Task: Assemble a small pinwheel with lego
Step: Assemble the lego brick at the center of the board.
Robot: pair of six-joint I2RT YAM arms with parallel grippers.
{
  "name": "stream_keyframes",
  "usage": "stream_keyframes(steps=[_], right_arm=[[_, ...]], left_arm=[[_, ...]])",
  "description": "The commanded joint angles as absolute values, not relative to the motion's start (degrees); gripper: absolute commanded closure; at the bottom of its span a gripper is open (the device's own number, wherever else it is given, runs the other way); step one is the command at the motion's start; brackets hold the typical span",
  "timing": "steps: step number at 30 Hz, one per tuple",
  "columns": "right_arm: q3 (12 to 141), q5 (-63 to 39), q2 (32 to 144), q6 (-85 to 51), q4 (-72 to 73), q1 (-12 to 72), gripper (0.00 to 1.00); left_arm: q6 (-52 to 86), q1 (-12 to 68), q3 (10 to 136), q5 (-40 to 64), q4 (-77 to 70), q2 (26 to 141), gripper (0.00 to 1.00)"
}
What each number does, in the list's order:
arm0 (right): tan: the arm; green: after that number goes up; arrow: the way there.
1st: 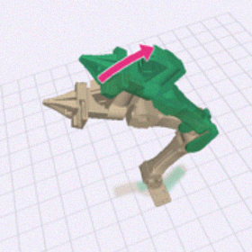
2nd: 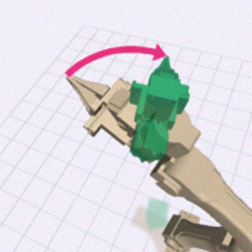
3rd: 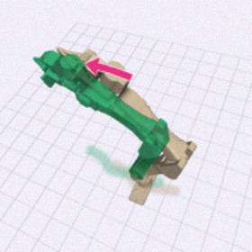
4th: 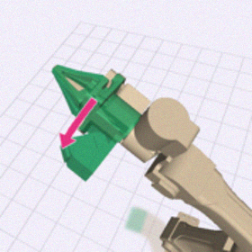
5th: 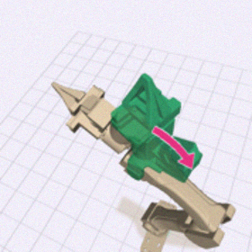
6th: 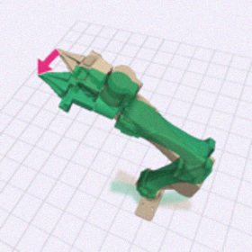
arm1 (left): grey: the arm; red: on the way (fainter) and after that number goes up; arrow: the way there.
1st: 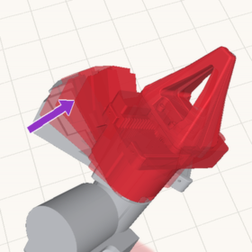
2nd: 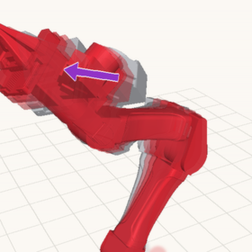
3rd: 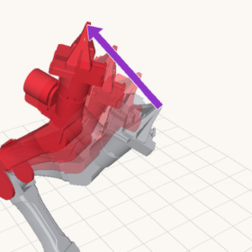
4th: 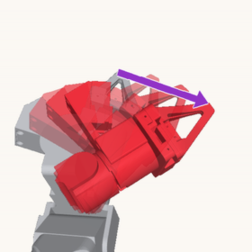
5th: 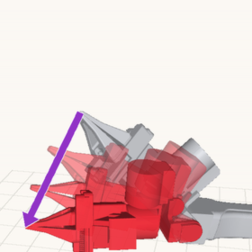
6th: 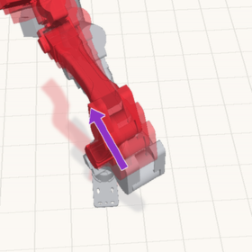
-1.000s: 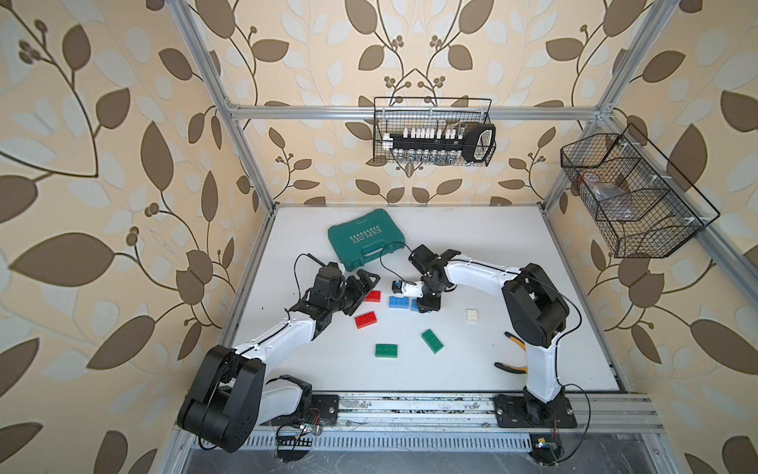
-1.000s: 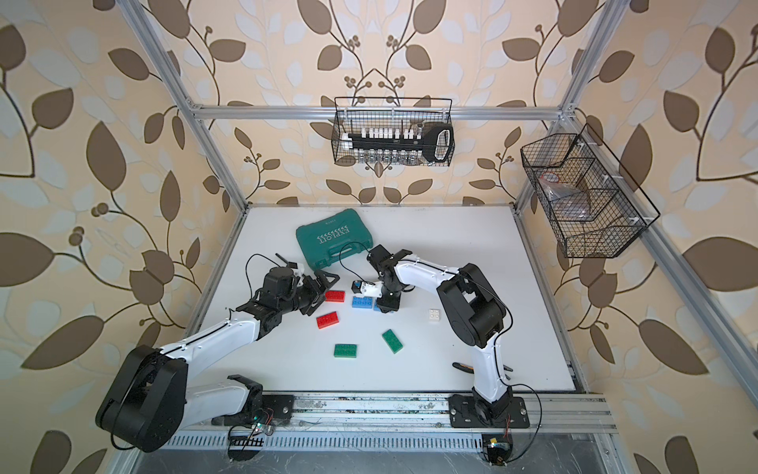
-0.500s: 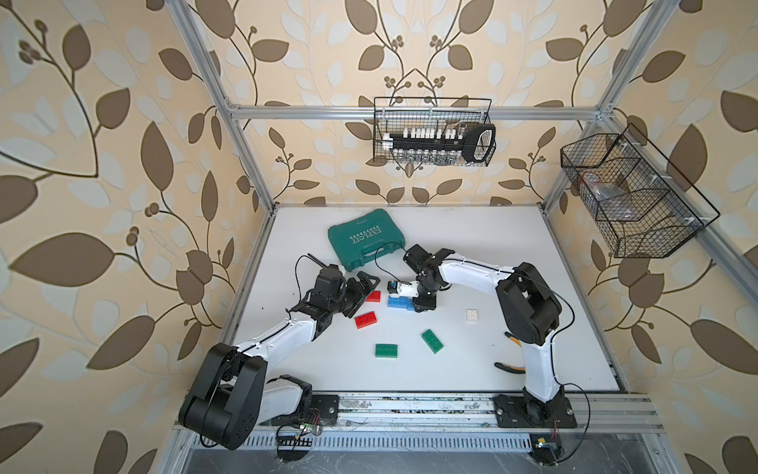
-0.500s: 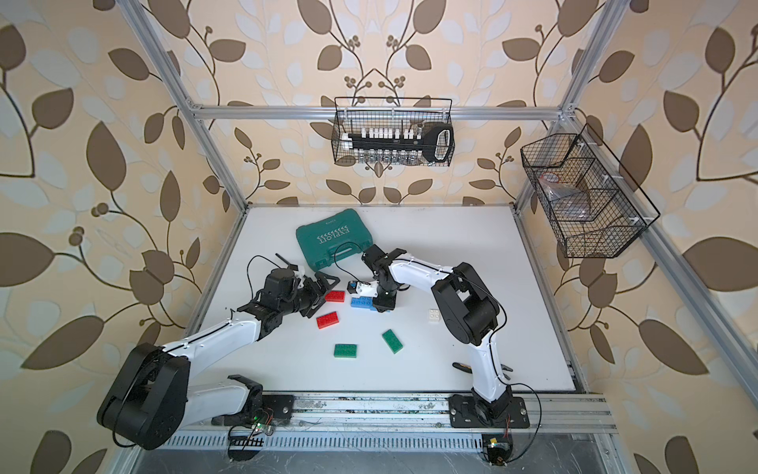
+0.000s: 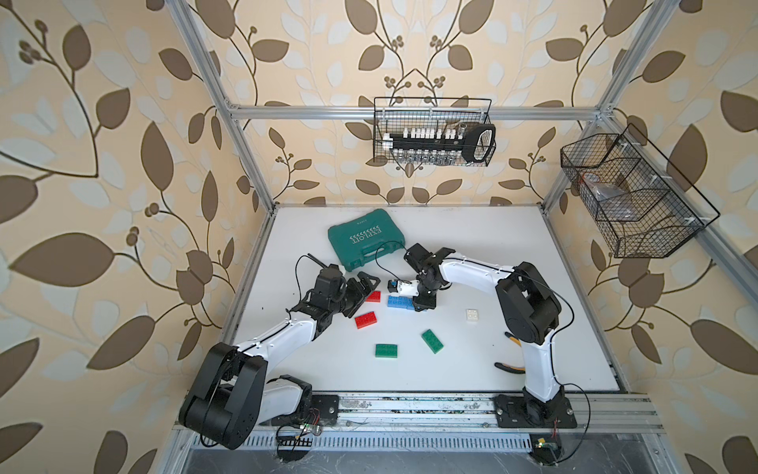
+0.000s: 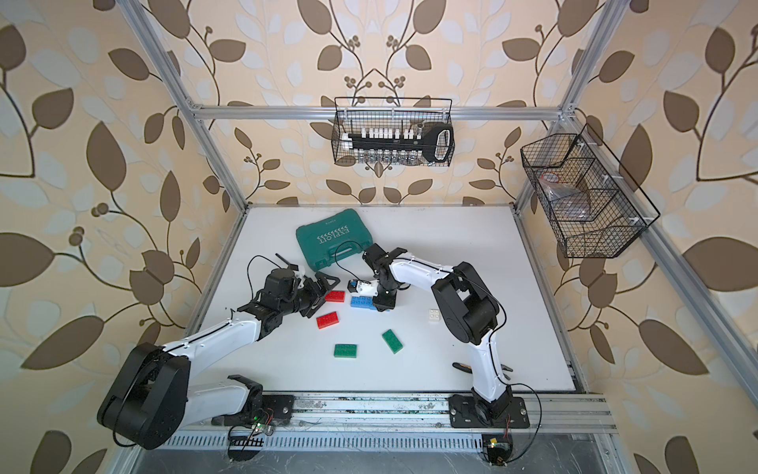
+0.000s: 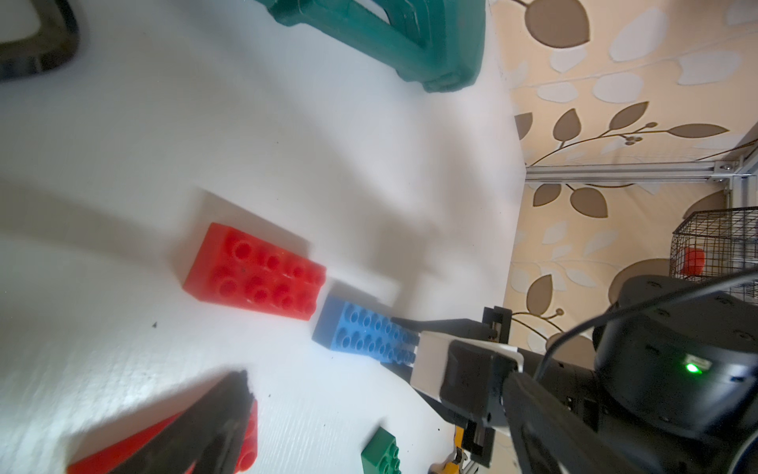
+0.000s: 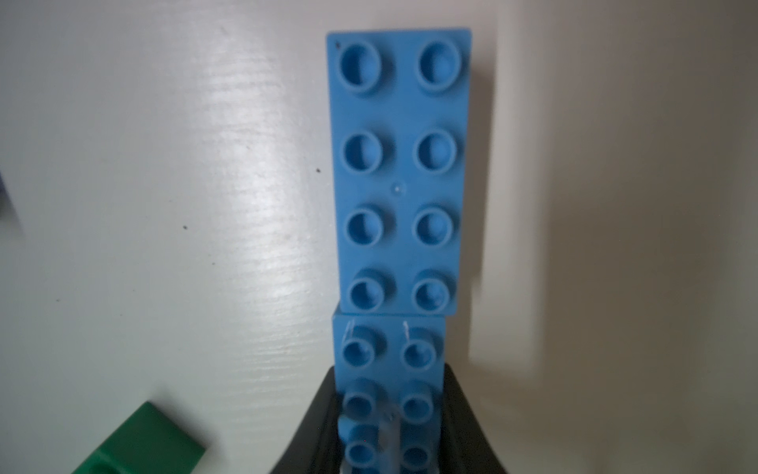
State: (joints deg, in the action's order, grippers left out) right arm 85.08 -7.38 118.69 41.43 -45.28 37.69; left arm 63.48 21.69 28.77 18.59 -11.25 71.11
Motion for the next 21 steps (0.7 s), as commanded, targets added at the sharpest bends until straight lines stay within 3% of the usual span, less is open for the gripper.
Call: stream_keyframes(steps=[1, 6, 10, 13, 21], right_arm=[[84.85, -8.78, 120.58, 41.67, -45.11, 37.49, 0.69], [83.2, -10.18, 116.18, 39.62, -41.53, 37.45, 0.47], [81.1, -11.18, 110.71, 38.67, -39.57, 37.45, 0.37], [78.85, -9.67, 105.09, 34.75, -39.43, 37.53, 0.36], [65.05, -5.98, 91.97, 1.51, -37.1, 43.35, 0.34]], left_arm=[[62.49, 21.44, 28.83, 19.88, -12.04, 71.19, 0.01], [62.5, 21.44, 29.05, 19.53, -11.56, 70.92, 0.01], [62.07, 21.45, 29.42, 19.6, -10.32, 70.25, 0.01], [62.17, 21.45, 29.59, 21.47, -8.44, 69.3, 0.01], [66.16, 26.14, 30.84, 29.96, -9.29, 70.17, 0.01]])
